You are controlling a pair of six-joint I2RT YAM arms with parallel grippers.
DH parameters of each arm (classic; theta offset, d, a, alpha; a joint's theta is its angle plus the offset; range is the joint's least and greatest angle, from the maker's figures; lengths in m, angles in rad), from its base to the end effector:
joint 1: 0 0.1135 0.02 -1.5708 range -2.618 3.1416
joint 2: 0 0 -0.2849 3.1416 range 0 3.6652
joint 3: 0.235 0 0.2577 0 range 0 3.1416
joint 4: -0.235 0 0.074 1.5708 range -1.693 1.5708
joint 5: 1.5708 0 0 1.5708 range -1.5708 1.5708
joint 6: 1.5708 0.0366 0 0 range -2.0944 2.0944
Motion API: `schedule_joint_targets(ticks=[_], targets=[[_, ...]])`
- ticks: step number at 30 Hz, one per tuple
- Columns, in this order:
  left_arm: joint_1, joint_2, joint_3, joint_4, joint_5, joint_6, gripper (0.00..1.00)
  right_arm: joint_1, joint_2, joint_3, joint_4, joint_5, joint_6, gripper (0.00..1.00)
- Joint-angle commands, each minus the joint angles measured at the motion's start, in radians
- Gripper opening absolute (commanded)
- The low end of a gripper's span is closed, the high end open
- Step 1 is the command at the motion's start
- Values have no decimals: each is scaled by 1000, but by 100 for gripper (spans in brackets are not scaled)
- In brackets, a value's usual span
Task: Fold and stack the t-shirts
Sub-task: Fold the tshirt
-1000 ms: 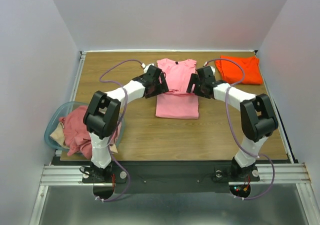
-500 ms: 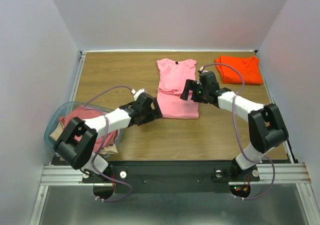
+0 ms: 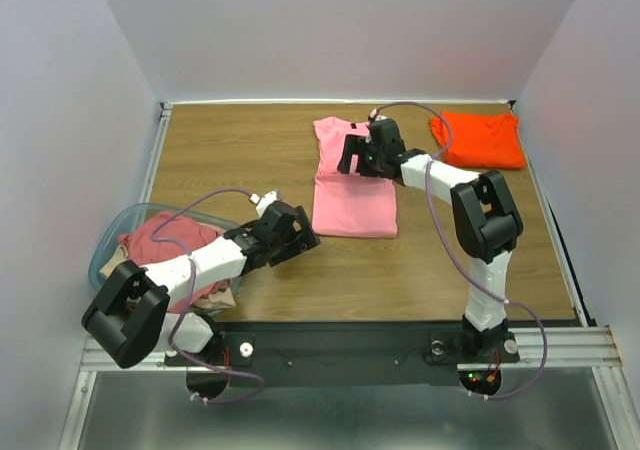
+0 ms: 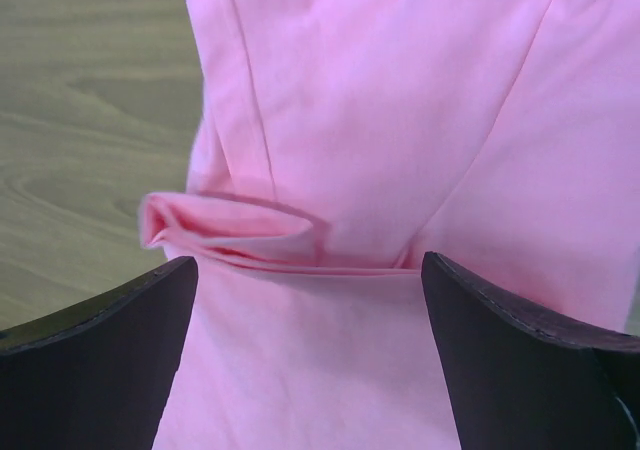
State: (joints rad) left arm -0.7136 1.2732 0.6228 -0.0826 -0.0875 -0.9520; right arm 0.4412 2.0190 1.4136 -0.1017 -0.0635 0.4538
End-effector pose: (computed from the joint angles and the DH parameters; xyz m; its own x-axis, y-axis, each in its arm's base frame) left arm 0.1944 -0.1641 0.2080 -0.7846 -0.3940 -0.4787 -0.0623 0.8183 -0.5715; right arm 0.4219 0.2018 0.2052 -0.7339 0.1373 -0.6652 -0.1647 0.9142 0.3703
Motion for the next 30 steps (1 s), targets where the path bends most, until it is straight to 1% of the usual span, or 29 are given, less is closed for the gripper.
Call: schedule_joint_targets(ticks=[1,5,6,8,9,11,12,13,15,16,17,19,20,21,22,23,24,25,27,28,30], targets=[[-3,14,44,7,-49,-4,98,-21,-15,94,8,134,-20,100],[-3,63,104,14,-77,18,98,-21,-110,1,-1,157,-10,100],[0,90,133,12,-81,24,98,-21,-187,-61,-10,178,9,100],[6,123,164,17,-90,38,98,-22,-277,-141,-44,211,45,100],[9,155,192,18,-92,47,98,-21,-367,-245,-56,231,89,100],[25,213,219,12,-101,42,98,-22,-469,-362,-73,238,141,100],[29,231,248,12,-95,35,98,-22,-564,-468,-73,234,195,100],[29,251,262,12,-93,39,98,-22,-604,-523,-73,228,216,100],[32,305,299,15,-93,41,95,-24,-673,-602,-73,200,270,100],[34,320,310,20,-92,42,93,-24,-722,-669,-73,195,284,100],[32,337,321,18,-93,45,88,-24,-744,-694,-73,180,298,100],[37,389,348,14,-78,50,76,-24,-776,-735,-72,159,318,97],[40,415,354,17,-77,47,69,-24,-781,-761,-72,157,325,95],[40,426,353,14,-77,39,63,-24,-780,-772,-70,153,325,93],[39,434,353,14,-81,23,58,-24,-778,-780,-67,148,338,86],[40,448,348,14,-78,13,51,-24,-766,-791,-63,137,342,82],[39,451,345,14,-78,7,48,-22,-754,-792,-56,134,344,79],[40,454,336,17,-71,6,48,-24,-740,-794,-44,128,342,72],[39,462,324,23,-70,-2,44,-24,-701,-797,-27,114,344,65],[39,462,313,27,-64,-7,38,-24,-675,-801,6,99,344,64],[39,465,301,37,-54,-10,36,-24,-654,-811,63,87,347,62]])
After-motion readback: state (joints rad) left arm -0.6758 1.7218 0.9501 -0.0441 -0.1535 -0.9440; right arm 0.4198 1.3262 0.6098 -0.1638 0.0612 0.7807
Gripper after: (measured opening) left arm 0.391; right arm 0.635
